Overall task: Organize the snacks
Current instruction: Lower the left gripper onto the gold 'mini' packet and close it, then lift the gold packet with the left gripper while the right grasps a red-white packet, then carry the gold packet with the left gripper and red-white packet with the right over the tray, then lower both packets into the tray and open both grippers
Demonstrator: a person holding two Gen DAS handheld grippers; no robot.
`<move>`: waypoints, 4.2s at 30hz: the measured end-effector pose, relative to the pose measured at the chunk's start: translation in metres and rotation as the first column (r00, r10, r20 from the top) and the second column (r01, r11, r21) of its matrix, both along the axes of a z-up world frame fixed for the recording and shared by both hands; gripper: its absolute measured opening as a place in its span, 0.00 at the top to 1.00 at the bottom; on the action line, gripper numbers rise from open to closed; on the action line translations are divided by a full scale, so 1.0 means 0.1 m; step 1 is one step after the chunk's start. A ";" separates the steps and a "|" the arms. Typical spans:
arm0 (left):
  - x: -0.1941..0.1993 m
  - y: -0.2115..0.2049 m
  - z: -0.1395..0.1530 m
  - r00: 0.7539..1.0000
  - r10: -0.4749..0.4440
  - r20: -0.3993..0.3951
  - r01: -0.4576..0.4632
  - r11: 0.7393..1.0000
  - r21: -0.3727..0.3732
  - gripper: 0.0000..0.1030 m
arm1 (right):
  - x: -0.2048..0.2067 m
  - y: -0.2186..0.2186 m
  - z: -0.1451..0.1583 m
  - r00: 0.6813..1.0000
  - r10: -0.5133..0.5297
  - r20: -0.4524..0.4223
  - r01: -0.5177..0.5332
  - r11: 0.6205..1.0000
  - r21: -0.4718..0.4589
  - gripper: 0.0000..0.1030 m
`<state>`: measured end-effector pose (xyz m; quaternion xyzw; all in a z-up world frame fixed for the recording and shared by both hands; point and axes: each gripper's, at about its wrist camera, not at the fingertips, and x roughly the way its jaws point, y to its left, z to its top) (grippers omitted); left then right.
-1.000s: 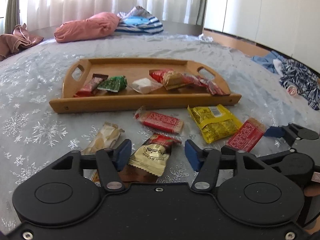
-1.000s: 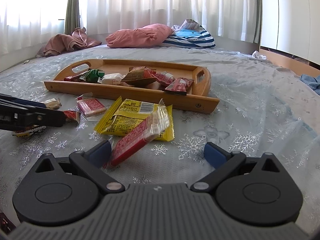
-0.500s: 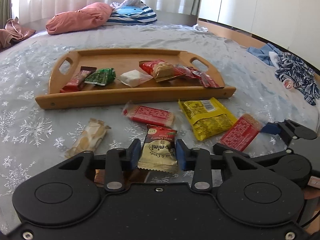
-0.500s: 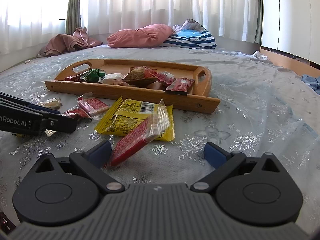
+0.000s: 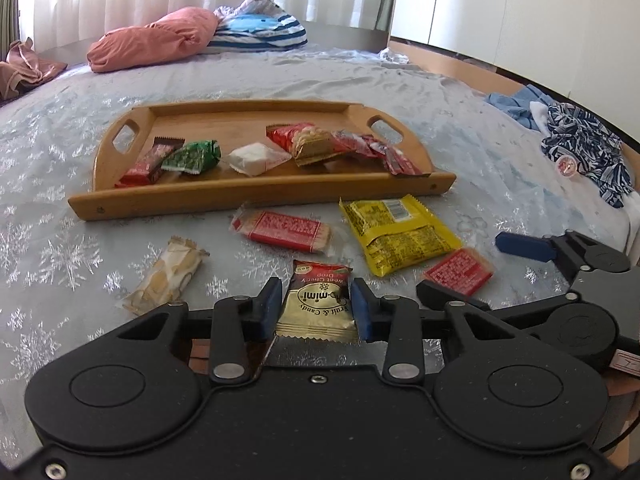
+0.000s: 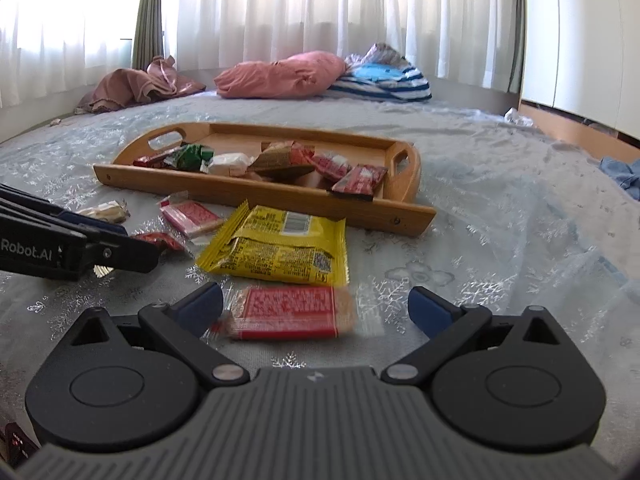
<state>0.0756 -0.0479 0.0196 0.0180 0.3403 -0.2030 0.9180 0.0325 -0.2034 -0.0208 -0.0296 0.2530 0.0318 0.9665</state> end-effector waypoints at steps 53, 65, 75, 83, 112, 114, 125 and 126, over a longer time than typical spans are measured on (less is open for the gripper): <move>0.09 0.42 0.47 0.978 0.174 0.114 -0.166 0.983 -0.076 0.68 | 0.04 0.14 0.38 0.996 0.062 -0.066 -0.062 0.998 -0.010 0.93; 0.50 0.59 0.64 0.962 0.232 0.144 -0.220 0.971 -0.093 0.68 | 0.42 -0.02 0.76 0.998 -0.018 -0.056 0.025 0.990 0.142 0.94; 1.05 0.68 0.72 0.959 0.249 0.139 -0.232 0.964 -0.127 0.68 | 1.08 -0.36 0.86 0.991 -0.080 -0.104 0.104 0.962 0.252 0.94; 1.77 0.55 0.58 0.960 0.272 0.071 -0.258 0.952 -0.161 0.68 | 1.91 -0.62 0.73 0.978 -0.097 -0.183 0.156 0.926 0.343 0.93; 2.52 0.17 -0.02 0.949 0.313 -0.031 -0.314 0.949 -0.032 0.68 | 2.62 -0.68 0.26 0.957 -0.029 -0.289 0.168 0.867 0.469 0.91; 2.52 0.17 -0.03 0.948 0.317 -0.035 -0.318 0.948 -0.032 0.68 | 2.61 -0.68 0.26 0.958 -0.030 -0.286 0.163 0.875 0.456 0.91; 2.46 0.20 -0.01 0.946 0.322 -0.041 -0.324 0.946 -0.033 0.67 | 2.55 -0.65 0.28 0.955 -0.065 -0.290 0.172 0.916 0.364 0.77; 2.46 0.20 0.01 0.945 0.324 -0.036 -0.325 0.945 -0.029 0.64 | 2.54 -0.63 0.30 0.956 -0.069 -0.284 0.169 0.923 0.345 0.77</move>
